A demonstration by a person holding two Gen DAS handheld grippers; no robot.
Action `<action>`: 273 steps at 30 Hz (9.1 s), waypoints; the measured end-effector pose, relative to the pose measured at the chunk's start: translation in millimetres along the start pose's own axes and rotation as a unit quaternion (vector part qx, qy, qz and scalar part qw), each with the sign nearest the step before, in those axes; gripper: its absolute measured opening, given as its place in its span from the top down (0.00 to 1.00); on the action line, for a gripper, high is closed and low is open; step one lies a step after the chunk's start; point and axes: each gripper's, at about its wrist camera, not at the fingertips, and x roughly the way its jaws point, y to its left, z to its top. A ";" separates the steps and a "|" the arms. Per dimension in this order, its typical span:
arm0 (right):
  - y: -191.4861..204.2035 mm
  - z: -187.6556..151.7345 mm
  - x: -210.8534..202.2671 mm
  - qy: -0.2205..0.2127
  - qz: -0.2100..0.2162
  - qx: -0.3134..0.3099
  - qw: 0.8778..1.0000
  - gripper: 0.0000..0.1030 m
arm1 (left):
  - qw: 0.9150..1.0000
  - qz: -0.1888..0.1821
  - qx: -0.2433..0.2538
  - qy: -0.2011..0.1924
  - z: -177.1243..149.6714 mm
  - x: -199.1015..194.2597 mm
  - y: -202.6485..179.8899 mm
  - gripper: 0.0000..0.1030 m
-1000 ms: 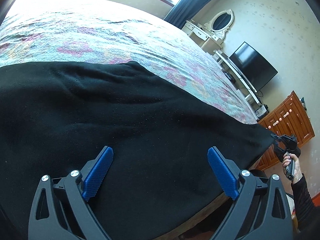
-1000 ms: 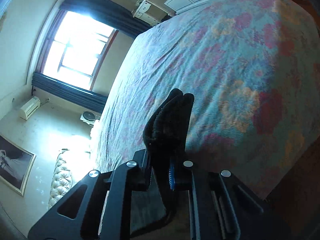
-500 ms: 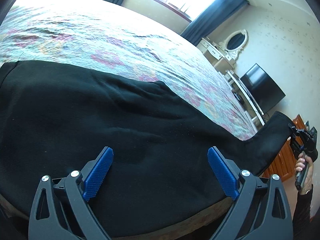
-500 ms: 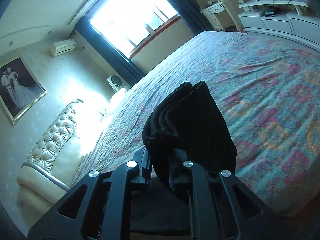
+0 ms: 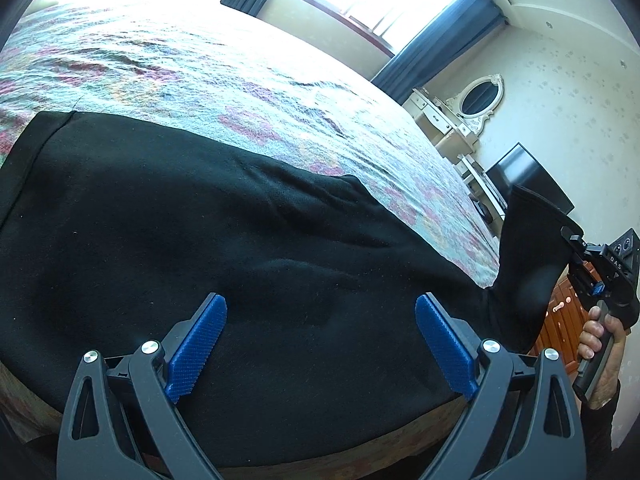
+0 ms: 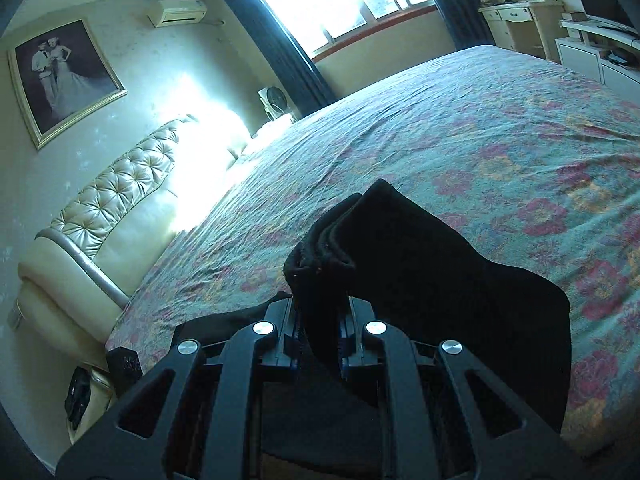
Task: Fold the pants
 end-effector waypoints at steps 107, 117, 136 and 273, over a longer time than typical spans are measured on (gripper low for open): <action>26.9 -134.1 38.3 0.177 0.043 -0.035 0.983 0.28 | 0.981 -0.035 -0.183 0.051 70.1 -55.9 180.1 0.28; 12.1 -124.3 21.1 0.152 0.037 -0.015 0.988 0.28 | 0.981 -0.012 -0.189 0.040 62.8 -71.4 175.2 0.86; -15.6 -110.2 -8.3 0.102 0.037 0.027 0.994 0.28 | 0.981 -0.182 -0.066 0.030 91.5 -53.7 -49.5 0.86; -175.1 -103.0 -34.7 0.224 0.103 0.236 0.940 0.69 | 0.986 -0.054 -0.034 0.155 -35.8 35.2 -55.2 0.20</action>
